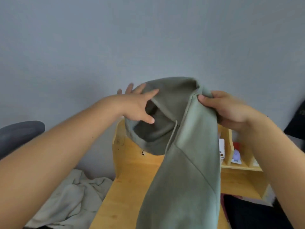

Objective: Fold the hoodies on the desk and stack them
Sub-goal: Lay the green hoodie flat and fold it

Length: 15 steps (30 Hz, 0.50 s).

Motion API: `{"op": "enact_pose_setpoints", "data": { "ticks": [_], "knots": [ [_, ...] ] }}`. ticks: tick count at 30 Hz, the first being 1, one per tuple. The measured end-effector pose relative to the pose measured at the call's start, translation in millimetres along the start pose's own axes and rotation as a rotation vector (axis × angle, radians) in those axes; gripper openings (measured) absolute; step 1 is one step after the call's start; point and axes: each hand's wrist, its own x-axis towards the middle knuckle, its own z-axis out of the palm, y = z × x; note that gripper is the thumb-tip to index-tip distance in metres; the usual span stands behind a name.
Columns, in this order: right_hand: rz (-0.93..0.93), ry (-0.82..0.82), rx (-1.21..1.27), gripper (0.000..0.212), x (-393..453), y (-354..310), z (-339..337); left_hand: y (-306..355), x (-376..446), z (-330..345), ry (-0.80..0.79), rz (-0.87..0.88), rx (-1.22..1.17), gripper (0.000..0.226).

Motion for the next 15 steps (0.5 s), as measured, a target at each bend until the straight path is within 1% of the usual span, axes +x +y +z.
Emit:
{"op": "enact_pose_setpoints", "data": {
  "ticks": [1,2,3,4,5,6,7,8,9,10,11,12,13,15],
  "knots": [
    [0.019,-0.028,0.075,0.028,1.1,-4.5,-3.5,-14.4,11.4,7.8,0.093,-0.099,0.109,0.100],
    [0.044,-0.046,0.140,0.031,3.8,-6.1,-5.3,-24.0,18.6,19.2,0.179,-0.188,0.119,0.092],
    [0.078,-0.050,0.193,0.033,6.0,-5.3,-6.2,-27.3,21.4,35.6,0.244,-0.269,0.020,0.085],
    [0.123,-0.039,0.242,0.035,8.0,-1.2,-7.7,-26.1,20.6,59.0,0.261,-0.332,-0.179,0.081],
    [0.173,-0.017,0.287,0.037,8.2,4.8,-9.3,-19.5,14.5,86.9,0.256,-0.381,-0.473,0.080],
    [0.219,0.006,0.326,0.040,6.2,12.8,-10.9,-9.5,5.4,124.2,0.209,-0.413,-0.780,0.080],
    [0.257,0.022,0.357,0.043,2.9,22.0,-12.4,6.0,-12.2,156.6,0.083,-0.432,-1.042,0.082],
    [0.286,0.020,0.379,0.045,-1.0,31.5,-13.7,25.4,-32.0,185.2,-0.117,-0.447,-1.243,0.084],
    [0.307,0.005,0.393,0.047,-4.9,40.3,-14.1,43.0,-46.2,211.5,-0.364,-0.433,-1.372,0.084],
    [0.326,-0.011,0.399,0.049,-8.0,48.0,-13.9,59.6,-53.2,238.1,-0.553,-0.391,-1.424,0.074],
    [0.344,-0.020,0.403,0.049,-10.4,53.6,-13.0,76.3,-57.0,252.5,-0.638,-0.330,-1.425,0.058],
    [0.357,-0.018,0.410,0.047,-12.5,57.3,-12.9,90.1,-56.1,261.3,-0.650,-0.279,-1.433,0.047],
    [0.362,-0.006,0.423,0.045,-14.4,59.1,-13.8,97.8,-51.6,266.2,-0.620,-0.275,-1.472,0.044],
    [0.348,0.038,0.459,0.042,-18.9,59.3,-19.5,104.8,-45.7,255.0,-0.568,-0.270,-1.556,0.049]
  ]
}}
